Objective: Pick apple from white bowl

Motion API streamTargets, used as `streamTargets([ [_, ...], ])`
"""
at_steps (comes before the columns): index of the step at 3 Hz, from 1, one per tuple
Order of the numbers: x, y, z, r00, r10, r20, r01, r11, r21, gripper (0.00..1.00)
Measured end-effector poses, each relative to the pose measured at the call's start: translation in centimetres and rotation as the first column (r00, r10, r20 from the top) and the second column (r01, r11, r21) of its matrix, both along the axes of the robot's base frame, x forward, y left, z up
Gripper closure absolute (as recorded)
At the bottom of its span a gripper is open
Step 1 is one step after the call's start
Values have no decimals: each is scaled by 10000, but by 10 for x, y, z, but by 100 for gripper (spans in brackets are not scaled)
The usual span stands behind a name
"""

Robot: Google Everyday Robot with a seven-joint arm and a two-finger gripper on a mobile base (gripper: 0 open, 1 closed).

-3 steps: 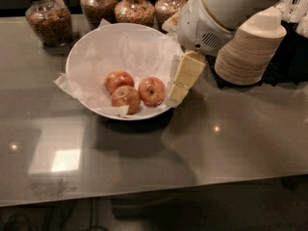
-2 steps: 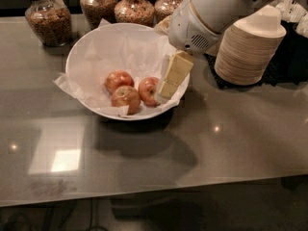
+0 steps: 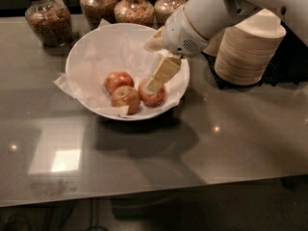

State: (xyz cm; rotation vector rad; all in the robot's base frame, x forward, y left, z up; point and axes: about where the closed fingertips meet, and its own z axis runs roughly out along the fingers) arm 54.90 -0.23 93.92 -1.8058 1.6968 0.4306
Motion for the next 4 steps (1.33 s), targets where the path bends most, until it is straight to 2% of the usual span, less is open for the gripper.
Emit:
streamTargets([
  [2,11,-8,-23,9986,-330,-419,338,9992,191,21],
  [4,17,-10,-56,9929,-400,-1117,406,9992,33,20],
])
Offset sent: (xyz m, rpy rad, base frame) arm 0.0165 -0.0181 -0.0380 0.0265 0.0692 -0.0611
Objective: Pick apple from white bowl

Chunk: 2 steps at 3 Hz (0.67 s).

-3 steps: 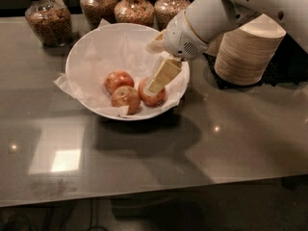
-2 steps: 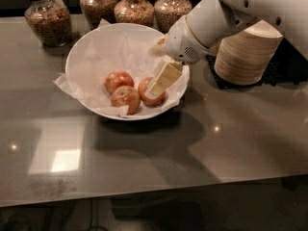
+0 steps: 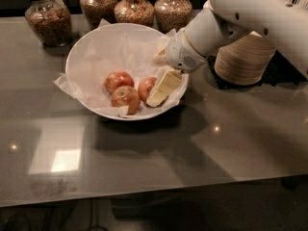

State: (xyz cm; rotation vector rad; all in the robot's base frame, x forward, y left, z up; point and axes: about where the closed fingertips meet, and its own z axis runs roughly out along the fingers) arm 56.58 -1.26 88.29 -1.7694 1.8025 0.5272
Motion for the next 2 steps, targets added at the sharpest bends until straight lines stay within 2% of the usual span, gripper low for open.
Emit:
streamTargets([
  [2,2,8,-26,9986,157,-497,-180,9988,-465,20],
])
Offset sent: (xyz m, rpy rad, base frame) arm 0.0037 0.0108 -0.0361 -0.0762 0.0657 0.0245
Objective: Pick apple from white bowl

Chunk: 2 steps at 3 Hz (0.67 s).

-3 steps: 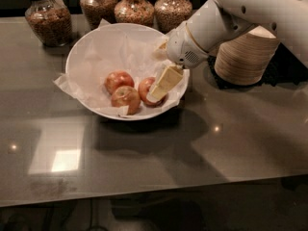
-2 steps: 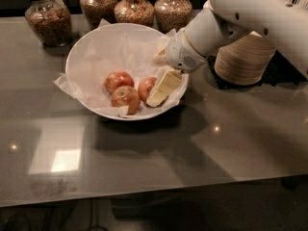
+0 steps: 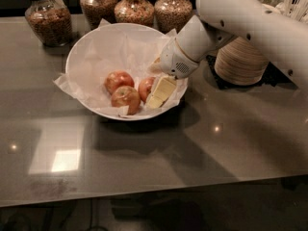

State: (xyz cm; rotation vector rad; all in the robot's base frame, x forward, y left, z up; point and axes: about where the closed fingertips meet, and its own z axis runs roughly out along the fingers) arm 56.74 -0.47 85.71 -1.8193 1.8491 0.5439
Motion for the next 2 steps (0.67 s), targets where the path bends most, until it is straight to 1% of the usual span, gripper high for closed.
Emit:
streamTargets([
  [1,-1,3,-11,9998,55,-169,-59,9996,-262,20],
  [2,-2,3,-18,9998,-15,-221,5,9988,-483,30],
])
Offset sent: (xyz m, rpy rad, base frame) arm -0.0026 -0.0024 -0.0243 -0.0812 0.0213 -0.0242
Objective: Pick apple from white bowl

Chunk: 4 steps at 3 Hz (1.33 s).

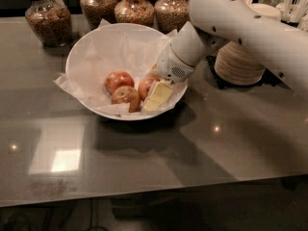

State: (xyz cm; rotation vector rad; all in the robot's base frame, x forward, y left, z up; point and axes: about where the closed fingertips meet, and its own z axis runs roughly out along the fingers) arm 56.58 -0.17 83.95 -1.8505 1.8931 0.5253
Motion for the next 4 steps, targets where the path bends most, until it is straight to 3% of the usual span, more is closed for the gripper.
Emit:
streamTargets([
  [3,-2,2,6,10000,75,-1,-75,9996,265,99],
  [4,-4,1,32,9994,180,282,-207,9951,972,100],
])
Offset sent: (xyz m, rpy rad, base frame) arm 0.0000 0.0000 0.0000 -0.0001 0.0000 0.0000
